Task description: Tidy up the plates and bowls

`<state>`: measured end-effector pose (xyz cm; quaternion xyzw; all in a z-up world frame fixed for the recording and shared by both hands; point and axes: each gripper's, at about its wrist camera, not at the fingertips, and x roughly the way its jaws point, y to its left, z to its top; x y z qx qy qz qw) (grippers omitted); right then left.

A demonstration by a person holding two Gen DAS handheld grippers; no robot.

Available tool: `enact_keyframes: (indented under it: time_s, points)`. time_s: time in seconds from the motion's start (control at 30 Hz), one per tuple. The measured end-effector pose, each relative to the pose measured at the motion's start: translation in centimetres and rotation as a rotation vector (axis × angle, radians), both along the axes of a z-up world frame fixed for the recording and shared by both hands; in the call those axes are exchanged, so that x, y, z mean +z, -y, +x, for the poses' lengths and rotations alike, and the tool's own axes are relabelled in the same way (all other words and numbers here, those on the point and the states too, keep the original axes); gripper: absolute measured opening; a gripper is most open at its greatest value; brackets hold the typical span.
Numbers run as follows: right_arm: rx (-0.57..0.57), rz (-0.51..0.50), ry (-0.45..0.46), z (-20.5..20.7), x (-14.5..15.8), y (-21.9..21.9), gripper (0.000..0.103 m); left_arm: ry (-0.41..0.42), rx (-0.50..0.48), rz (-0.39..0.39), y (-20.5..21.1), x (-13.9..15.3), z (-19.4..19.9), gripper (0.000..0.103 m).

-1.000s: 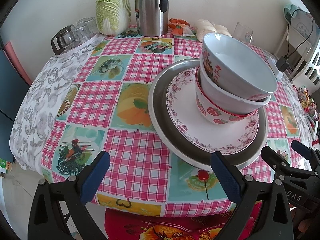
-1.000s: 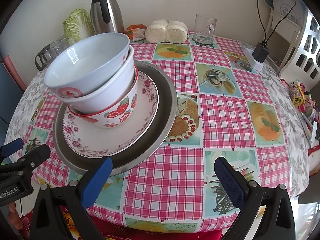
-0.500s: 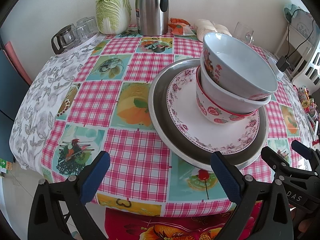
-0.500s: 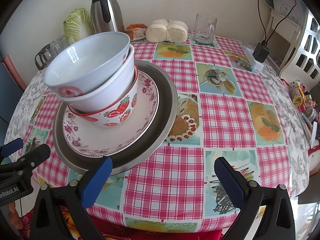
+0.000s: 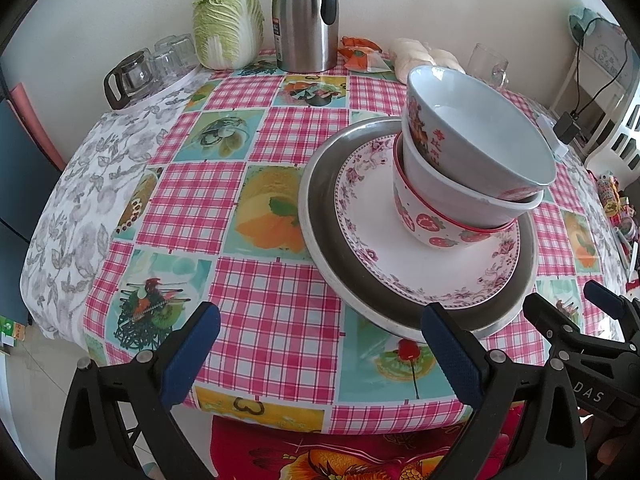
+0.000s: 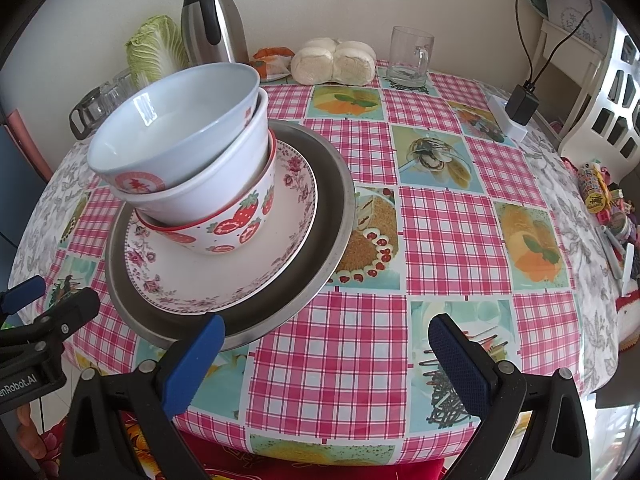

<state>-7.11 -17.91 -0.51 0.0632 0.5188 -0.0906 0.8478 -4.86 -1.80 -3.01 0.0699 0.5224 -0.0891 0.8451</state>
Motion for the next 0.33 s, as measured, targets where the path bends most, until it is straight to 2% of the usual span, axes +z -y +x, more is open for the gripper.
enact_keyframes:
  time_s: [0.33]
  points:
    - [0.002,0.000,-0.001,0.10,0.01,0.01,0.103,0.011,0.021,-0.022,-0.40,0.42,0.14,0.100]
